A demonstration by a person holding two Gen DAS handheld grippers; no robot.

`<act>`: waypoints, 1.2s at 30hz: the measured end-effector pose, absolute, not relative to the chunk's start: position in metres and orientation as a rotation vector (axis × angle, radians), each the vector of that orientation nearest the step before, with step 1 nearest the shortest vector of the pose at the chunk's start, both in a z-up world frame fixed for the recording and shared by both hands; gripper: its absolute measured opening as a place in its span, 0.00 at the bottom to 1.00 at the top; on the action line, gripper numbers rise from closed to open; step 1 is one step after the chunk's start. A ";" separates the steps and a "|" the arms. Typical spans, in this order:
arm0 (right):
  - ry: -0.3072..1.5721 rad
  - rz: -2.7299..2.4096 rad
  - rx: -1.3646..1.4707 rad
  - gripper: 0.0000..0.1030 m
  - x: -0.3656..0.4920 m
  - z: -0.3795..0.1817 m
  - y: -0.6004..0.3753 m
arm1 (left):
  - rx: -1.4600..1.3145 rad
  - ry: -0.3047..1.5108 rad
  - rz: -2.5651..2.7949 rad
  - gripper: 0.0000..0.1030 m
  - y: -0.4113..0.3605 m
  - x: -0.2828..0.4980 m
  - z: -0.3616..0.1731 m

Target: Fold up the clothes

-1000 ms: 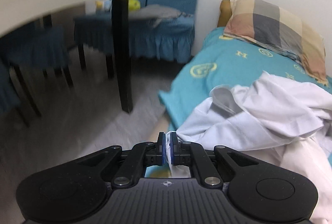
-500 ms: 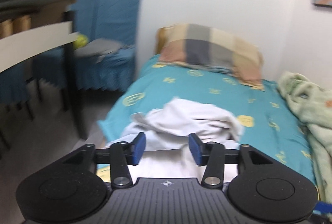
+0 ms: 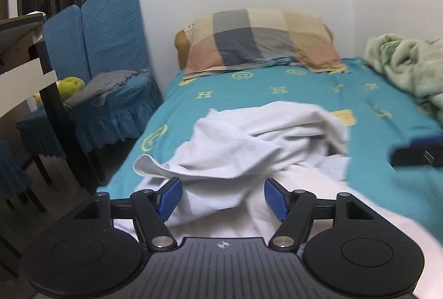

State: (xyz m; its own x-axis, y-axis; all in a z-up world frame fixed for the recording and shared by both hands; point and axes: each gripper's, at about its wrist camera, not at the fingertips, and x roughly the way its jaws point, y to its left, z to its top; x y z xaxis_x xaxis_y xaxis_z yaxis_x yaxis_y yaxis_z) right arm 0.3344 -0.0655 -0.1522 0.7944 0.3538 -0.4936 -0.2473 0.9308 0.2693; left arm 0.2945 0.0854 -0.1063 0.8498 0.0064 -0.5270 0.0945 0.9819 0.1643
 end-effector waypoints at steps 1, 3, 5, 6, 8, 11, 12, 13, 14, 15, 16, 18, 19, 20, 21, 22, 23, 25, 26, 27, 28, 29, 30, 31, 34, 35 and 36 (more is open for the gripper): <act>0.569 0.331 0.190 0.73 0.351 -0.156 -0.061 | 0.180 0.560 -0.043 0.62 0.090 0.302 -0.110; 0.569 0.344 0.176 0.73 0.383 -0.164 -0.051 | 0.120 0.586 -0.036 0.40 0.103 0.316 -0.116; 0.558 0.353 0.153 0.63 0.405 -0.170 -0.041 | 0.027 0.600 -0.039 0.12 0.114 0.321 -0.114; 0.551 0.351 0.142 0.50 0.411 -0.171 -0.038 | 0.001 0.588 -0.038 0.09 0.117 0.321 -0.111; 0.524 0.347 0.150 0.17 0.413 -0.168 -0.037 | -0.045 0.545 -0.038 0.04 0.123 0.316 -0.100; 0.463 0.322 0.177 0.12 0.401 -0.154 -0.044 | -0.129 0.450 -0.013 0.03 0.133 0.305 -0.076; 0.442 0.306 0.167 0.11 0.394 -0.147 -0.047 | -0.175 0.418 -0.014 0.03 0.138 0.299 -0.068; 0.423 0.288 0.159 0.10 0.385 -0.138 -0.052 | -0.212 0.388 -0.010 0.03 0.143 0.294 -0.061; 0.408 0.270 0.160 0.10 0.376 -0.129 -0.060 | -0.237 0.361 0.001 0.03 0.147 0.288 -0.053; 0.393 0.252 0.160 0.10 0.367 -0.120 -0.067 | -0.259 0.336 0.011 0.03 0.151 0.282 -0.046; 0.377 0.233 0.161 0.10 0.358 -0.111 -0.075 | -0.275 0.315 0.021 0.03 0.155 0.276 -0.041; 0.348 0.197 0.158 0.10 0.339 -0.093 -0.091 | -0.296 0.292 0.035 0.03 0.162 0.266 -0.030; 0.336 0.179 0.149 0.10 0.328 -0.085 -0.099 | -0.308 0.285 0.038 0.03 0.165 0.261 -0.026; 0.324 0.162 0.139 0.10 0.318 -0.077 -0.107 | -0.320 0.281 0.032 0.03 0.167 0.257 -0.022; 0.318 0.149 0.134 0.10 0.308 -0.070 -0.115 | -0.329 0.277 0.022 0.03 0.169 0.254 -0.019; 0.318 0.138 0.138 0.10 0.298 -0.064 -0.124 | -0.331 0.271 0.023 0.03 0.169 0.250 -0.015; 0.315 0.124 0.145 0.10 0.288 -0.058 -0.132 | -0.328 0.262 0.032 0.03 0.168 0.247 -0.011; 0.299 0.122 0.192 0.10 0.265 -0.051 -0.149 | -0.343 0.263 0.003 0.03 0.166 0.242 -0.007; 0.292 0.127 0.223 0.10 0.254 -0.050 -0.156 | -0.344 0.267 -0.014 0.03 0.164 0.240 -0.006; 0.291 0.132 0.254 0.10 0.244 -0.052 -0.160 | -0.332 0.271 -0.027 0.03 0.158 0.238 -0.006; 0.292 0.139 0.280 0.10 0.238 -0.055 -0.161 | -0.318 0.276 -0.040 0.03 0.152 0.236 -0.006; 0.294 0.147 0.303 0.10 0.234 -0.059 -0.160 | -0.306 0.285 -0.052 0.03 0.146 0.234 -0.007; 0.296 0.158 0.319 0.10 0.231 -0.064 -0.158 | -0.300 0.297 -0.063 0.03 0.141 0.233 -0.009; 0.299 0.173 0.319 0.10 0.232 -0.068 -0.154 | -0.296 0.308 -0.070 0.03 0.136 0.232 -0.011; 0.306 0.238 0.303 0.10 0.236 -0.077 -0.139 | -0.302 0.345 -0.065 0.04 0.128 0.231 -0.018; 0.307 0.263 0.300 0.10 0.237 -0.079 -0.135 | -0.309 0.360 -0.056 0.04 0.128 0.232 -0.019; 0.305 0.295 0.296 0.10 0.235 -0.081 -0.130 | -0.322 0.376 -0.049 0.04 0.129 0.233 -0.021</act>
